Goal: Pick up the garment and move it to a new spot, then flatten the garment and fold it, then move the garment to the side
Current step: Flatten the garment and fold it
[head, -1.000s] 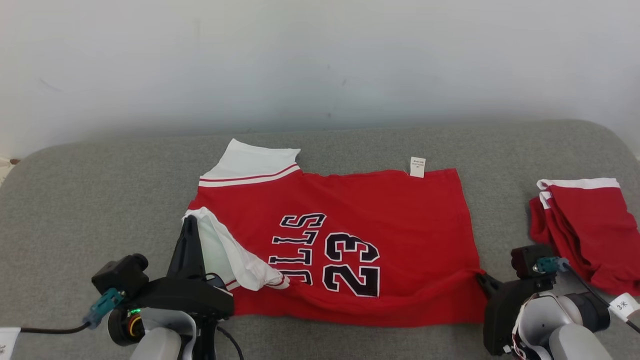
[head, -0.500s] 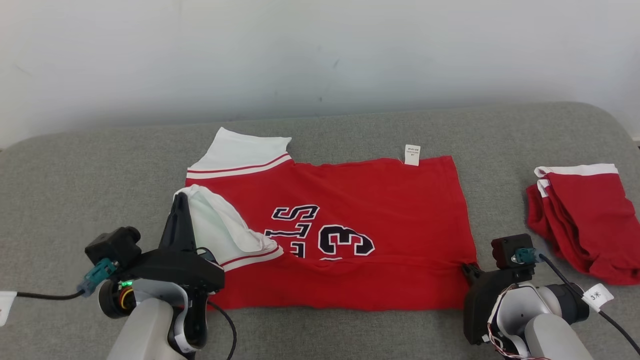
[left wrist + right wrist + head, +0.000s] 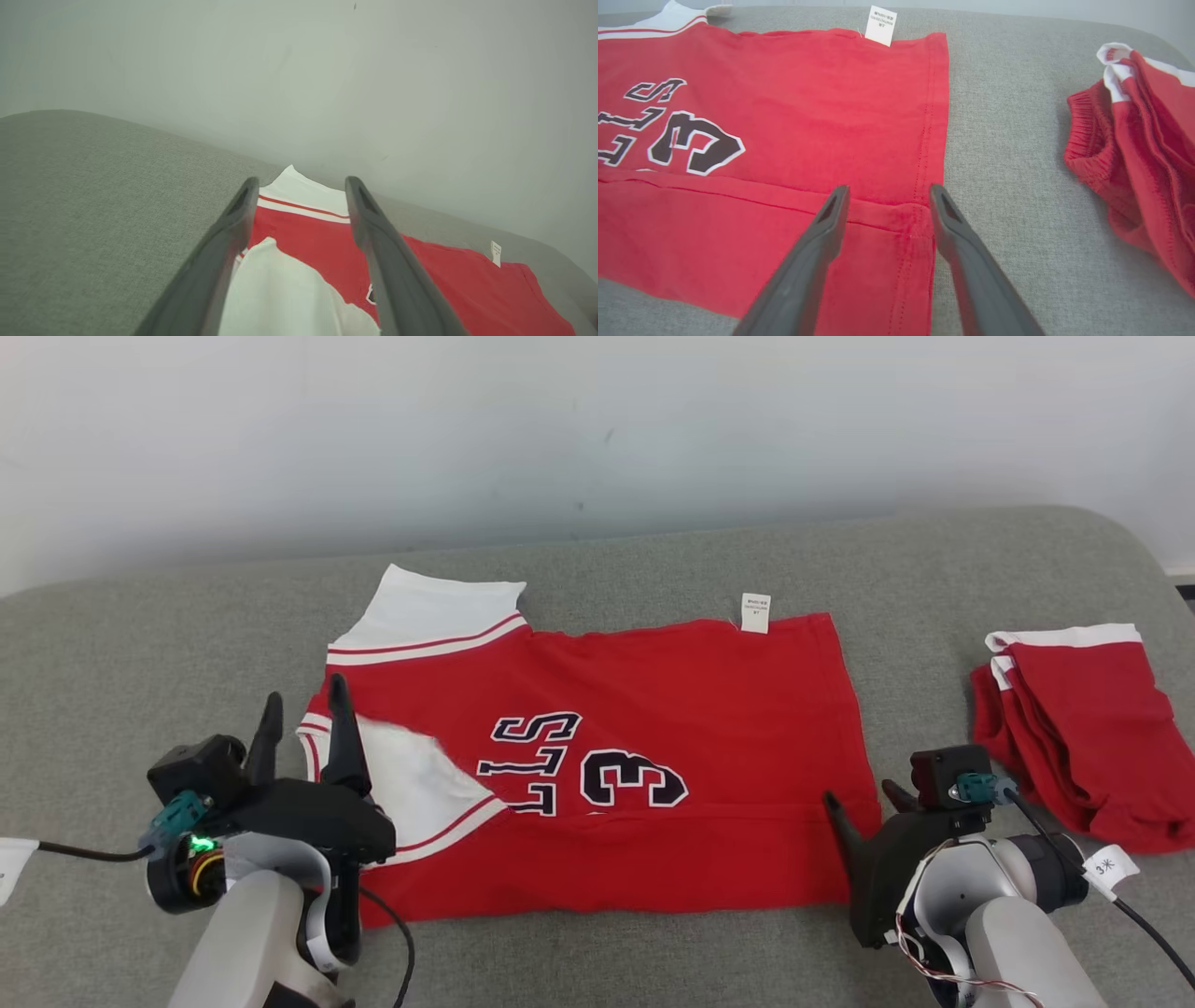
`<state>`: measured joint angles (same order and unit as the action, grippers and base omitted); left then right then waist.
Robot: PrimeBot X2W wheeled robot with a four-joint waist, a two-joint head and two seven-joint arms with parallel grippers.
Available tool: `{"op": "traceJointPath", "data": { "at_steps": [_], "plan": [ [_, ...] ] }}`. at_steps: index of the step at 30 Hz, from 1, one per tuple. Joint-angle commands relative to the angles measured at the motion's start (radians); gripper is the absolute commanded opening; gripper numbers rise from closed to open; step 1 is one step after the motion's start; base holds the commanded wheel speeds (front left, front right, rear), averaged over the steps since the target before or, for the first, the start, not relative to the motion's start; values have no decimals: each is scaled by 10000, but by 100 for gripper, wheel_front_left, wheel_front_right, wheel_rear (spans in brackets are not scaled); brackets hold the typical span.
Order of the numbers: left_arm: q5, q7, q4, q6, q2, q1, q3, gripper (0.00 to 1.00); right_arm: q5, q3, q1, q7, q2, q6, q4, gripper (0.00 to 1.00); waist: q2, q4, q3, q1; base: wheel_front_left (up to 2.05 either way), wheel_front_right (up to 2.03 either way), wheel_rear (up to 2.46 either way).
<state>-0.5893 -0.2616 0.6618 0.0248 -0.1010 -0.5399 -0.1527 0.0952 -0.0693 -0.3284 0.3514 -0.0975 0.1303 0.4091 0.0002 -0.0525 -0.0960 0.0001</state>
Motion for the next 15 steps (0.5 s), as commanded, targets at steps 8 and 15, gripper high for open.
{"op": "traceJointPath", "data": {
  "at_steps": [8,15],
  "plan": [
    [921,-40,137,98,-310,989,217,100,-54,547,754,301,90,3,-313,100,-2,189,546,-1,0,0,0],
    [1643,230,319,410,-494,2348,-482,100,-151,1086,1933,819,147,3,-982,100,-2,211,881,-1,0,0,0]
  ]
}}
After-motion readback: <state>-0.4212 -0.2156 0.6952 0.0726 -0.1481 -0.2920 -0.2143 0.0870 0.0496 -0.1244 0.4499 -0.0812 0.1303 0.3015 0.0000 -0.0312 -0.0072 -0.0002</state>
